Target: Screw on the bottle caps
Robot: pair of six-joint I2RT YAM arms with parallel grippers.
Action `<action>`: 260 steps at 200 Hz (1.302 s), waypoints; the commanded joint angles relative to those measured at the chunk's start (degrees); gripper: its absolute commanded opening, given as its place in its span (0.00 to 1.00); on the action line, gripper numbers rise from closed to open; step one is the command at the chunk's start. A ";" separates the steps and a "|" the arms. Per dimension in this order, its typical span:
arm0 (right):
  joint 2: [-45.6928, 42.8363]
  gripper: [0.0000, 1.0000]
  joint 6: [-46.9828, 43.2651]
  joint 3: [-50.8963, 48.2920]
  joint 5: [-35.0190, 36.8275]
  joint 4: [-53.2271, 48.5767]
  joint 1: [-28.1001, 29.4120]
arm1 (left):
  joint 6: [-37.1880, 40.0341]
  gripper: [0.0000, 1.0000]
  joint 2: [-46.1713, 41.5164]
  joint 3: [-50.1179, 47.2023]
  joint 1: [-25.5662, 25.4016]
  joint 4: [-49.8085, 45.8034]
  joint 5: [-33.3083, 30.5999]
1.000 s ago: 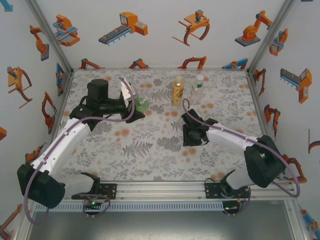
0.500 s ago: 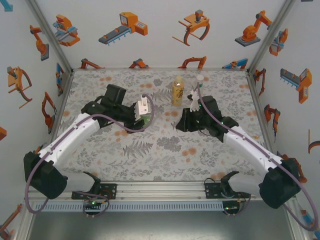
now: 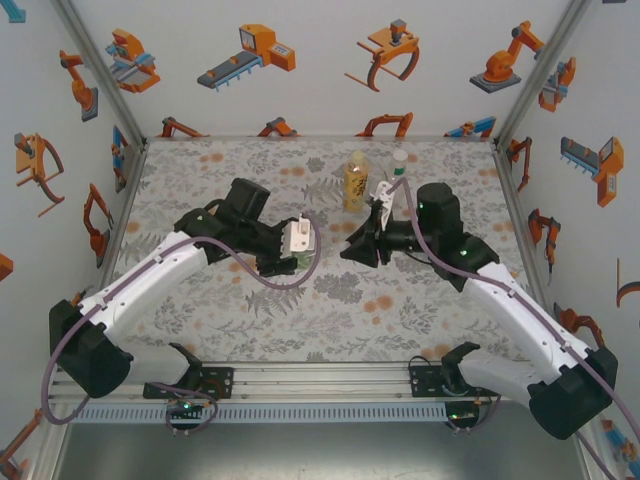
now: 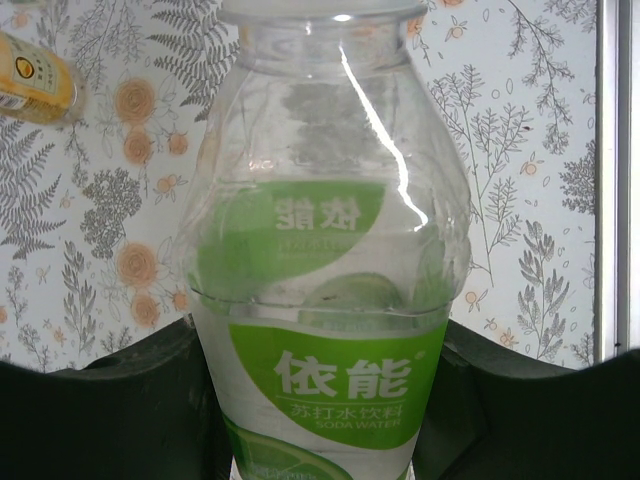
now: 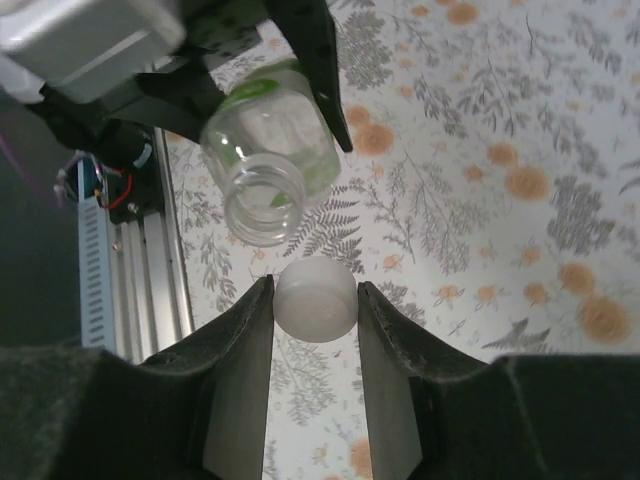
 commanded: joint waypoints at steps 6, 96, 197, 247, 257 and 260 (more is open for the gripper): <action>-0.77 0.07 -14.81 2.80 -6.42 -2.37 0.07 | 1.98 0.00 -0.33 -0.58 -0.58 -1.26 0.69; 2.87 0.07 -23.68 5.83 -13.66 -2.20 1.85 | 1.29 0.00 -0.16 -0.18 -1.65 -1.26 4.34; 4.02 0.07 -25.96 5.83 -11.58 -4.68 4.49 | -0.27 0.00 0.40 0.73 -1.66 -1.25 5.22; 3.98 0.05 -28.98 6.53 -9.99 -9.20 4.89 | -2.18 0.00 0.12 1.06 -1.17 -0.29 5.48; 4.02 0.04 -29.26 6.62 -9.32 -9.67 5.06 | -2.23 0.00 -0.03 0.96 -1.16 -0.20 5.71; 3.99 0.04 -29.35 6.69 -9.19 -9.81 5.07 | -2.21 0.00 -0.03 0.97 -1.06 -0.16 5.79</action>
